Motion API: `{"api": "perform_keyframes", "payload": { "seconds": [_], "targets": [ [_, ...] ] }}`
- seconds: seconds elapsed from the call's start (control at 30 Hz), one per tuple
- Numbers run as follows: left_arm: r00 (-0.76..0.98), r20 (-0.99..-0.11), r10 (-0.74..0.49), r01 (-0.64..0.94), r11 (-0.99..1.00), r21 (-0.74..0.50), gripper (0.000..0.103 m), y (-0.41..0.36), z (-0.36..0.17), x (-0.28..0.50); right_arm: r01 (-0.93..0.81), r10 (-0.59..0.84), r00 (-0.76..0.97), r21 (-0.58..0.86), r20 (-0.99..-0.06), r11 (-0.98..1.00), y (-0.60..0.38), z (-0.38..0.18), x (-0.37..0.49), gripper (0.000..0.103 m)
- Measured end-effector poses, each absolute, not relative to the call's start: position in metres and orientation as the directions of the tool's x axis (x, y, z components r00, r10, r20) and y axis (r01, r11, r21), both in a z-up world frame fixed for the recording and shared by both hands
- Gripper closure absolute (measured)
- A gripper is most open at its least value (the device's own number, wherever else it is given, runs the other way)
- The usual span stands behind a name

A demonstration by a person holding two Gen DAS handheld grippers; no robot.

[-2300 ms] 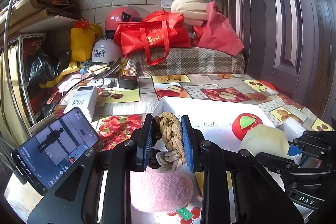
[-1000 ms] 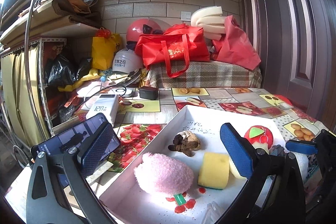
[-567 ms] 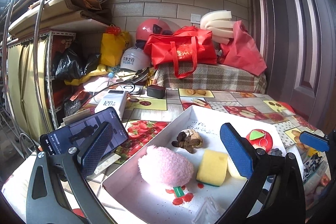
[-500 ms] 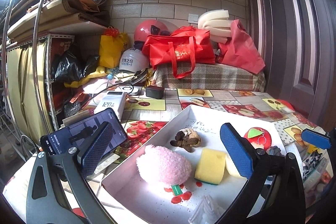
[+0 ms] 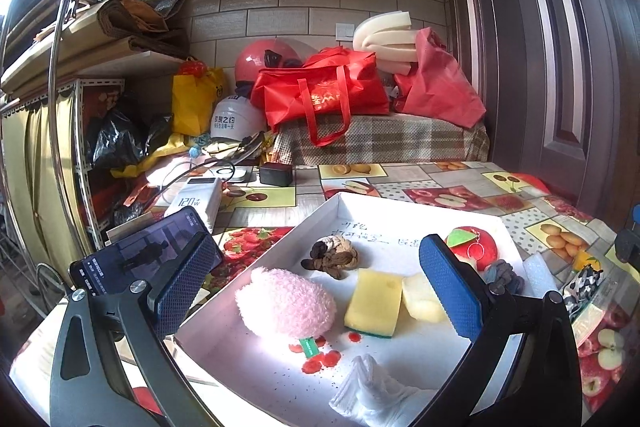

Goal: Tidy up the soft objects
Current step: 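Withdraw both tools from the tray toward the tissue packs on the table, then grasp the blue tissue pack with the left tool while the right tool grasps the yellow tissue pack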

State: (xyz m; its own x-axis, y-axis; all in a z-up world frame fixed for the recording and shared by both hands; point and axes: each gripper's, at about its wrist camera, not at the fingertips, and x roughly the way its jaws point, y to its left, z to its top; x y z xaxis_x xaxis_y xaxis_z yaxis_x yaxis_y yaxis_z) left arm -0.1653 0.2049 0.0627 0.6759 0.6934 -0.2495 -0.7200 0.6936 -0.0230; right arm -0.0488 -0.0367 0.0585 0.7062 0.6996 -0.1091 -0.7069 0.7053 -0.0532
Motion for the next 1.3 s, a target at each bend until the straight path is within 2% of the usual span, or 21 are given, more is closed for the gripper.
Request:
{"api": "perform_keyframes", "payload": {
  "seconds": [0.1, 0.2, 0.3, 0.4, 0.5, 0.67, 0.73, 0.8, 0.9, 1.0, 1.13, 1.2, 1.3],
  "targets": [
    [0.685, -0.252, 0.683, -0.71, 0.704, -0.022, 0.0, 0.202, 0.063, -0.164, -0.633, 0.633, 0.774, 0.006, 0.023, 0.774, -0.072, 0.071, -0.04, 0.0],
    [0.698, -0.26, 0.667, -0.693, 0.72, -0.015, 0.0, 0.197, 0.063, -0.16, -0.546, 0.544, 0.836, 0.021, 0.073, 0.837, -0.092, 0.069, -0.024, 0.0],
    [0.722, -0.271, 0.637, -0.665, 0.747, -0.013, 0.0, 0.189, 0.063, -0.156, -0.484, 0.482, 0.875, -0.031, -0.049, 0.875, -0.093, 0.065, 0.007, 0.0],
    [0.779, -0.285, 0.558, -0.587, 0.809, -0.023, 0.0, 0.175, 0.062, -0.149, -0.525, 0.514, 0.837, -0.014, -0.188, 0.851, -0.097, 0.059, 0.038, 0.0],
    [0.863, -0.314, 0.397, -0.431, 0.901, -0.048, 0.0, 0.149, 0.062, -0.135, -0.564, 0.541, 0.783, 0.019, -0.307, 0.826, -0.096, 0.053, 0.06, 0.0],
    [0.918, -0.37, 0.145, -0.152, 0.988, 0.011, 0.0, 0.081, 0.062, -0.099, -0.648, 0.596, 0.7, 0.002, -0.394, 0.762, -0.083, 0.044, 0.063, 0.002],
    [0.903, -0.416, 0.103, -0.108, 0.994, 0.012, 0.0, 0.067, 0.061, -0.079, -0.664, 0.588, 0.672, -0.014, -0.451, 0.748, -0.073, 0.039, 0.067, 0.007],
    [0.879, -0.469, 0.091, -0.112, 0.994, -0.016, 0.0, 0.065, 0.058, -0.06, -0.678, 0.577, 0.629, -0.003, -0.521, 0.735, -0.066, 0.033, 0.079, 0.023],
    [0.853, -0.518, 0.056, -0.115, 0.99, -0.081, 0.001, 0.072, 0.054, -0.039, -0.705, 0.577, 0.544, 0.041, -0.609, 0.708, -0.058, 0.023, 0.093, 0.029],
    [0.841, -0.539, 0.044, -0.106, 0.991, -0.085, 0.001, 0.07, 0.05, -0.028, -0.763, 0.615, 0.473, 0.056, -0.631, 0.644, -0.051, 0.019, 0.089, 0.029],
    [0.802, -0.597, 0.009, -0.068, 0.995, -0.077, 0.002, 0.064, 0.043, -0.011, -0.78, 0.6, 0.467, 0.018, -0.65, 0.626, -0.043, 0.017, 0.084, 0.029],
    [0.773, -0.635, -0.009, -0.052, 0.996, -0.077, 0.014, 0.062, 0.037, -0.003, -0.781, 0.606, 0.449, 0.041, -0.657, 0.624, -0.044, 0.016, 0.088, 0.029],
    [0.769, -0.639, -0.017, -0.041, 0.996, -0.077, 0.019, 0.06, 0.034, -0.003, -0.784, 0.624, 0.439, 0.064, -0.646, 0.618, -0.048, 0.018, 0.089, 0.029]
  ]
}}
